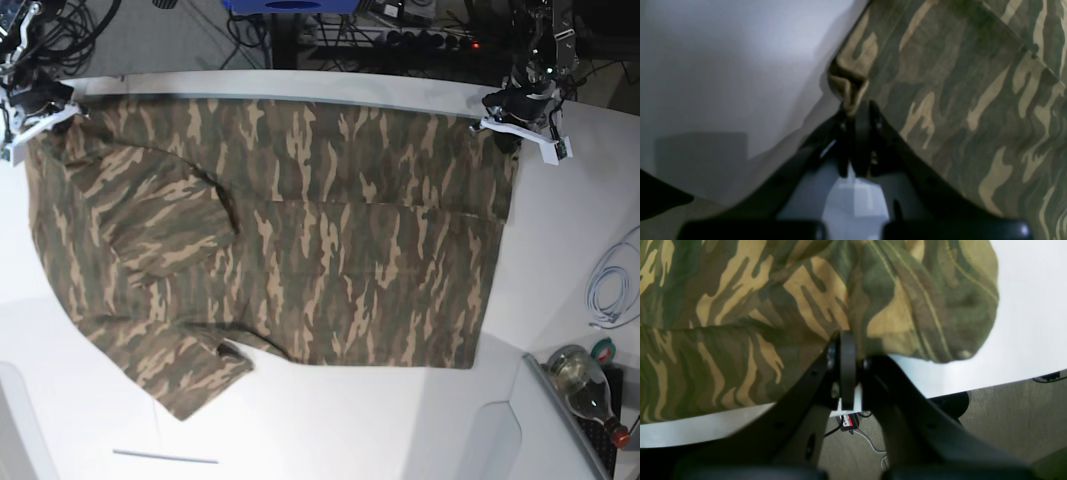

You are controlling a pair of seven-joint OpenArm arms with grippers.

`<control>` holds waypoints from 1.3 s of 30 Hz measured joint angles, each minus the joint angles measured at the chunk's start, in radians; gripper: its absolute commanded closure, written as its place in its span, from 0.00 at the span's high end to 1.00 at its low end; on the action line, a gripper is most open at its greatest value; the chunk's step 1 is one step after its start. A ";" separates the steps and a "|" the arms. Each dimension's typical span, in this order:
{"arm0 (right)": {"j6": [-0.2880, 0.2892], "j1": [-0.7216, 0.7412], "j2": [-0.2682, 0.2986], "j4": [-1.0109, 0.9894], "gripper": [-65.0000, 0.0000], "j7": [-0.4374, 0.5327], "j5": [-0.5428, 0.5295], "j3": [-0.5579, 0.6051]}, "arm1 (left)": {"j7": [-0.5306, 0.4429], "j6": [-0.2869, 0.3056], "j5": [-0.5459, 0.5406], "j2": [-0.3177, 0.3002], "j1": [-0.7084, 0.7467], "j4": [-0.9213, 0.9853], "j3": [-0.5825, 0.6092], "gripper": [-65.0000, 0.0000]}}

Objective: Layout the t-shirt on the table in an organized manner, then fold the t-shirt properly
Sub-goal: 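Drag the folded edge with both grippers away from the hem, then release the shirt and grasp its side edges with both grippers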

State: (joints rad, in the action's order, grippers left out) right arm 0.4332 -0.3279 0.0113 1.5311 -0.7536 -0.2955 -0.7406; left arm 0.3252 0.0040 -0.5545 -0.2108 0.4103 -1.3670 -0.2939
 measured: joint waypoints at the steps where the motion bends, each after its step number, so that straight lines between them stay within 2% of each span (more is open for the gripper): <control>1: 0.000 -0.001 0.000 0.000 0.07 -0.003 0.000 0.000 | 0.000 0.000 0.000 0.000 0.000 0.000 0.000 0.00; 3: 0.000 -0.002 0.000 0.000 0.24 -0.002 0.006 0.000 | -0.001 0.000 0.001 0.000 0.008 -0.003 0.000 0.01; 6: 0.000 0.001 -0.002 0.000 0.56 -0.003 0.006 -0.040 | 0.000 -0.008 0.006 0.000 0.021 -0.020 -0.004 0.39; 8: -0.004 0.002 0.000 0.000 0.72 -0.001 0.007 -0.079 | 0.004 -0.013 0.007 -0.001 0.031 -0.034 -0.008 0.59; 9: -0.005 0.000 0.001 0.001 0.77 -0.001 0.007 -0.090 | 0.008 -0.015 0.008 0.000 0.036 -0.039 -0.013 0.65; 11: -0.006 0.000 0.000 0.002 0.79 -0.002 0.007 -0.119 | 0.027 -0.010 0.006 0.007 0.042 -0.054 -0.051 0.74; 13: -0.007 0.002 0.000 0.005 0.79 0.003 0.006 -0.141 | 0.023 -0.012 0.006 0.016 0.041 -0.069 -0.109 0.76; 18: -0.007 0.051 0.014 0.006 0.79 -0.003 0.011 -0.209 | 0.018 -0.019 0.007 0.017 0.030 -0.131 -0.273 0.76; 24: -0.005 0.198 0.183 -0.093 0.79 0.008 0.009 -0.216 | 0.019 -0.017 0.006 -0.017 -0.025 -0.220 -0.324 0.74; 25: -0.007 0.239 0.222 -0.151 0.79 0.026 0.011 -0.203 | 0.016 -0.013 0.004 -0.018 -0.038 -0.241 -0.313 0.68; 26: -0.014 0.288 0.265 -0.229 0.79 0.063 0.017 -0.167 | 0.014 -0.014 0.005 -0.021 -0.049 -0.250 -0.280 0.57; 28: -0.010 0.391 0.355 -0.432 0.79 0.161 0.016 -0.031 | 0.054 -0.022 0.010 -0.025 -0.084 -0.238 -0.177 0.25; 29: -0.006 0.458 0.399 -0.552 0.79 0.220 0.007 0.047 | 0.091 -0.018 0.011 -0.022 -0.111 -0.220 -0.121 0.04; 30: -0.003 0.530 0.424 -0.662 0.79 0.273 0.001 0.112 | 0.118 -0.013 0.002 -0.011 -0.137 -0.202 -0.066 0.00; 32: 0.013 0.670 0.460 -0.883 0.79 0.393 -0.010 0.230 | 0.133 0.003 0.000 -0.003 -0.178 -0.166 0.027 0.00; 34: 0.000 0.773 0.480 -1.068 0.79 0.504 -0.001 0.298 | 0.131 -0.007 0.007 -0.007 -0.203 -0.127 0.081 0.00; 38: -0.010 0.877 0.500 -1.292 0.79 0.640 0.005 0.401 | 0.134 -0.019 0.007 -0.012 -0.198 -0.096 0.137 0.00; 39: -0.010 0.882 0.496 -1.307 0.79 0.646 0.011 0.421 | 0.136 -0.018 0.007 -0.011 -0.196 -0.092 0.143 0.00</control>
State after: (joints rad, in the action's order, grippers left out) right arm 0.4236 0.5537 0.5076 0.2245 -0.1078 -0.2848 -0.3195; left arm 0.4614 -0.0139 -0.5476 -0.2214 0.2138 -1.4590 -0.1513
